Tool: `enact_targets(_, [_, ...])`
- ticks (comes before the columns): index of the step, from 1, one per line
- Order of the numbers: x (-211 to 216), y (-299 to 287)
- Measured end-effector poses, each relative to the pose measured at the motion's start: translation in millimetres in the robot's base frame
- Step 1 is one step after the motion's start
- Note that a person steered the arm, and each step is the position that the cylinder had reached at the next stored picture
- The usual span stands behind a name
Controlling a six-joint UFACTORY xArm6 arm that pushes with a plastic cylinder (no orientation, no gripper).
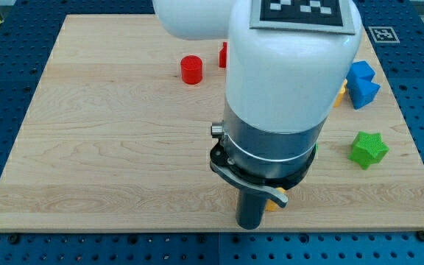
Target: Push the yellow hexagon diagonally bottom right to the red circle
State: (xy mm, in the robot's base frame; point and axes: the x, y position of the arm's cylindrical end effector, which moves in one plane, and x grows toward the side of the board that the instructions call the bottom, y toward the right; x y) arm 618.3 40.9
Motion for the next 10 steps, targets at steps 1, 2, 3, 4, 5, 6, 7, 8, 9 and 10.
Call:
enact_targets(1, [1,25])
enact_targets(2, [0,55])
enact_targets(3, [-3,50])
enact_targets(4, [-26,3])
enact_targets(5, [-33,-10])
enact_targets(6, [-45,-12])
enact_targets(7, [-46,-11])
enact_targets(8, [-50,-11])
enact_targets(9, [-51,-11])
enact_targets(10, [-51,-11])
